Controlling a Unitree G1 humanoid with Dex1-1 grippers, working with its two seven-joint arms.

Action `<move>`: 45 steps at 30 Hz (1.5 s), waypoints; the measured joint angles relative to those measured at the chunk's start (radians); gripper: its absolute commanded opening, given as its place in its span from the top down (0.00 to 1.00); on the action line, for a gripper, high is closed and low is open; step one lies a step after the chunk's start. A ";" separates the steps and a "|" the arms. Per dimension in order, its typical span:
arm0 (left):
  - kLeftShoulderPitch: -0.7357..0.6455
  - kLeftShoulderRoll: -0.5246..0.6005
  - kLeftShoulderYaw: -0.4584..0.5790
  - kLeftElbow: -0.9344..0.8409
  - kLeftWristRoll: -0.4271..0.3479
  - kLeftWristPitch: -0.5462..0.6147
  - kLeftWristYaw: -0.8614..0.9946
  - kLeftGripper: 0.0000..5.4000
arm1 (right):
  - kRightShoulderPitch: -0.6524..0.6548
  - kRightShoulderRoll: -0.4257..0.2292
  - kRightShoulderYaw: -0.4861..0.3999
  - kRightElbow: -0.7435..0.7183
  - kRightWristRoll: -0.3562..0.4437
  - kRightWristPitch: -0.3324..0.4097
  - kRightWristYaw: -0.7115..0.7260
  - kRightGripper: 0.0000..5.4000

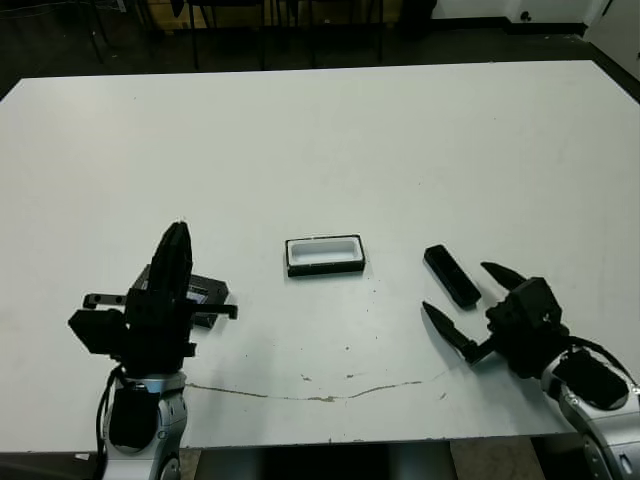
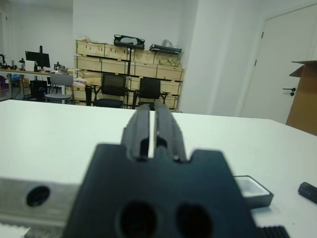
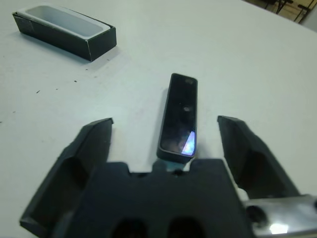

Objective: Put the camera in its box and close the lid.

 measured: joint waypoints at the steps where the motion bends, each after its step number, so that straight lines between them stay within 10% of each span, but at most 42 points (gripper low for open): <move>1: 0.001 0.000 0.000 -0.001 0.000 0.001 0.000 1.00 | 0.001 0.001 0.000 -0.002 0.000 0.005 -0.002 0.26; 24: 0.004 0.001 0.000 -0.014 0.008 0.005 -0.005 1.00 | -0.002 0.016 -0.048 -0.131 0.096 0.303 -0.051 0.92; 31: 0.004 0.001 0.002 -0.018 0.008 0.006 -0.005 1.00 | 0.005 0.032 -0.049 -0.103 0.083 0.234 -0.063 0.92; 36: 0.005 0.001 0.000 -0.034 0.014 0.025 0.000 1.00 | 0.008 0.064 -0.059 -0.002 0.057 0.036 -0.066 0.92; 45: 0.005 0.000 -0.003 -0.032 0.008 0.024 -0.004 1.00 | -0.231 -0.010 -0.141 -0.013 0.208 0.075 0.052 0.92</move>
